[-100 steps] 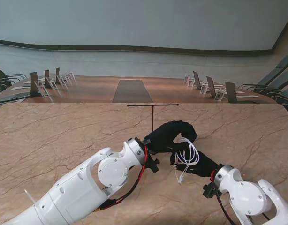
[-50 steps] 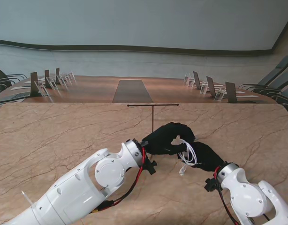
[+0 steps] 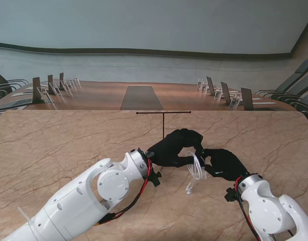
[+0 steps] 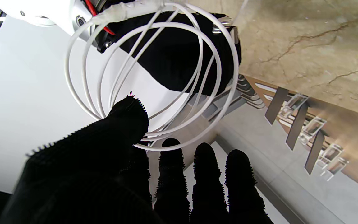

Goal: Take the wired earphone off the rack, coil the cable and place them on the table

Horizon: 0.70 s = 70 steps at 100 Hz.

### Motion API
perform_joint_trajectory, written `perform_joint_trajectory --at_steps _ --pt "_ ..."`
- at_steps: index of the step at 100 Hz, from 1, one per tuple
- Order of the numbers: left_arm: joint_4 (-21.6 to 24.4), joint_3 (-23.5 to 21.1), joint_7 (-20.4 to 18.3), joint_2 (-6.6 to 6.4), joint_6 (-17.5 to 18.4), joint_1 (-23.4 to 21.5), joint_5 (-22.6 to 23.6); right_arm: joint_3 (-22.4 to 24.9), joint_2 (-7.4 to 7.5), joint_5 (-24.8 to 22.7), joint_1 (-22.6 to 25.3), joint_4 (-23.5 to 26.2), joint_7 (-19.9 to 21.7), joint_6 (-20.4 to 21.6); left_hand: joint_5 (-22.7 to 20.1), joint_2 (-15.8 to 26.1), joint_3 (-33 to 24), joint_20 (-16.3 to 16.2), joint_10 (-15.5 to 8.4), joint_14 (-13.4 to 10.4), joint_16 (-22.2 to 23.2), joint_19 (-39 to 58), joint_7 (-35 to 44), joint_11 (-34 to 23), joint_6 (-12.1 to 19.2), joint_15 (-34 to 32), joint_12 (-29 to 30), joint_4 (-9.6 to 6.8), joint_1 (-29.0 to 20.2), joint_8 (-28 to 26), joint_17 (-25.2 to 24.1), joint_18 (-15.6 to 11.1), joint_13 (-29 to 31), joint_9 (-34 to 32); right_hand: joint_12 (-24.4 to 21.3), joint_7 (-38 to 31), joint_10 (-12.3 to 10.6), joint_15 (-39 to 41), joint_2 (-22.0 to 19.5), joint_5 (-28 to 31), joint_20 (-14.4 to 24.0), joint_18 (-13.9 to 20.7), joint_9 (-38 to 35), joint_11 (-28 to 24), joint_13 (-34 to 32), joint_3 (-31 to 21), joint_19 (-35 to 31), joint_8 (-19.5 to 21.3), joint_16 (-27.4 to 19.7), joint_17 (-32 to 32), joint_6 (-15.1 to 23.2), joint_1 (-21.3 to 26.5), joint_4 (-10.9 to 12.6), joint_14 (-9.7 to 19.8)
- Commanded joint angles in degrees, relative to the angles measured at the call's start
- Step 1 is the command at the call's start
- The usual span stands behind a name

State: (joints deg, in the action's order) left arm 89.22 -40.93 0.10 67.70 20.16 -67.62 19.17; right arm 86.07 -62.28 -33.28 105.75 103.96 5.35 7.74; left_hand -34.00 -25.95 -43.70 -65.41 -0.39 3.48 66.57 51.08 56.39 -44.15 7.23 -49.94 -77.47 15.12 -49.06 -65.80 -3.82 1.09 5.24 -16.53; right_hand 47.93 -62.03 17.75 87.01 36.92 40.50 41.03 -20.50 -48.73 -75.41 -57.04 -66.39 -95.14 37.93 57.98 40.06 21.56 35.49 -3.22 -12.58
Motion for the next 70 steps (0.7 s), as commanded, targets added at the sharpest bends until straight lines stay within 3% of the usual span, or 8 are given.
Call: perform_joint_trajectory --at_steps 1,12,24,36,41,54,70 --pt "0.5 -0.3 -0.4 -0.42 -0.3 -0.3 -0.2 0.1 -0.03 -0.4 0.4 0.8 -0.2 0.3 -3.4 2.4 -1.7 -3.9 -2.3 -2.4 -0.2 -3.4 1.5 0.1 9.5 1.6 1.8 -4.12 -1.1 -3.9 -0.8 -2.9 -1.9 2.8 2.3 -3.9 4.0 5.5 0.6 4.9 -2.7 4.0 -0.3 -4.7 -3.9 -3.0 -4.9 1.0 0.5 2.1 3.4 -0.9 -0.1 1.0" --pt "0.5 -0.5 -0.7 -0.71 -0.3 -0.3 0.9 0.3 -0.05 0.4 0.6 1.2 0.0 0.9 -4.1 2.1 -3.2 -7.5 -3.3 -2.9 2.0 -5.2 0.5 -1.4 10.8 2.9 3.1 -4.02 0.0 -4.2 -1.2 -4.4 -2.1 4.2 2.2 -4.9 3.4 9.1 1.0 4.6 -4.6 2.0 -7.1 -6.4 -9.3 -2.8 -8.3 -0.9 -1.8 7.4 1.8 0.5 -0.7 0.4" --pt "0.5 -0.8 -0.8 -0.97 -0.6 -0.4 2.2 0.3 -0.18 0.6 0.8 1.7 -0.6 1.2 -3.7 3.5 -1.2 -13.7 -4.4 -3.7 8.8 -4.5 -1.3 -7.2 13.5 -1.3 -5.6 -4.32 -0.1 -5.9 -1.0 -5.7 -2.4 2.9 1.2 -6.5 3.3 11.2 1.4 4.8 -5.8 -0.7 -12.9 -4.1 -12.7 -2.1 -10.5 -3.2 -5.2 10.7 -0.6 2.9 -0.6 -1.9" --pt "0.5 -1.2 -1.4 -1.36 -1.2 -0.3 3.3 0.4 -0.41 1.4 1.2 2.4 -1.2 0.4 -3.4 4.8 0.8 -16.0 -4.9 -4.0 10.7 -2.1 -2.8 -11.7 15.3 -6.8 -8.8 -4.24 -0.7 -6.0 -0.8 -5.5 -2.6 1.0 0.0 -7.3 3.3 12.7 1.9 5.6 -6.0 -3.1 -17.8 -1.6 -16.2 -1.9 -12.5 -4.4 -7.9 14.6 -2.5 4.8 -0.6 -3.8" --pt "0.5 -1.4 -1.5 -1.45 -1.5 -0.3 3.7 0.5 -0.47 1.6 1.5 2.7 -1.3 -0.3 -3.3 5.3 1.8 -16.2 -5.0 -4.1 10.8 -1.1 -3.4 -12.8 15.9 -8.6 -9.1 -4.25 -1.1 -6.0 -0.7 -5.4 -2.6 0.6 0.0 -7.5 3.3 13.7 1.5 5.8 -7.4 -3.9 -18.4 -1.1 -17.0 -1.6 -12.9 -4.3 -10.9 16.5 -2.8 5.5 -0.6 -3.7" --pt "0.3 -1.9 -1.6 -1.65 -1.9 -0.3 4.8 0.6 -0.75 2.4 2.1 3.4 -2.0 -1.9 -3.0 6.8 4.6 -15.5 -4.7 -3.4 10.5 3.1 -5.0 -15.1 16.9 -12.4 -10.0 -4.14 -2.2 -5.7 -0.3 -4.6 -1.4 -1.6 -0.6 -7.9 3.2 13.3 -0.4 5.7 -9.9 -6.5 -19.0 0.3 -17.3 -0.3 -11.8 -1.5 -11.5 20.5 -3.9 7.2 -0.4 -3.5" --pt "0.0 -2.0 -1.8 -1.93 -2.5 -0.2 6.4 0.4 -1.23 3.9 2.4 3.8 -3.5 -3.8 -2.2 9.1 9.9 -12.3 -4.3 -2.7 11.7 9.1 -6.3 -15.6 18.3 -13.1 -11.2 -4.44 -4.8 -5.2 -0.3 -3.9 0.6 -3.7 -1.5 -8.5 3.8 12.1 -1.0 6.0 -11.5 -9.6 -20.2 2.2 -17.2 -1.1 -11.9 1.0 -11.1 24.7 -5.5 7.8 0.4 -4.1"
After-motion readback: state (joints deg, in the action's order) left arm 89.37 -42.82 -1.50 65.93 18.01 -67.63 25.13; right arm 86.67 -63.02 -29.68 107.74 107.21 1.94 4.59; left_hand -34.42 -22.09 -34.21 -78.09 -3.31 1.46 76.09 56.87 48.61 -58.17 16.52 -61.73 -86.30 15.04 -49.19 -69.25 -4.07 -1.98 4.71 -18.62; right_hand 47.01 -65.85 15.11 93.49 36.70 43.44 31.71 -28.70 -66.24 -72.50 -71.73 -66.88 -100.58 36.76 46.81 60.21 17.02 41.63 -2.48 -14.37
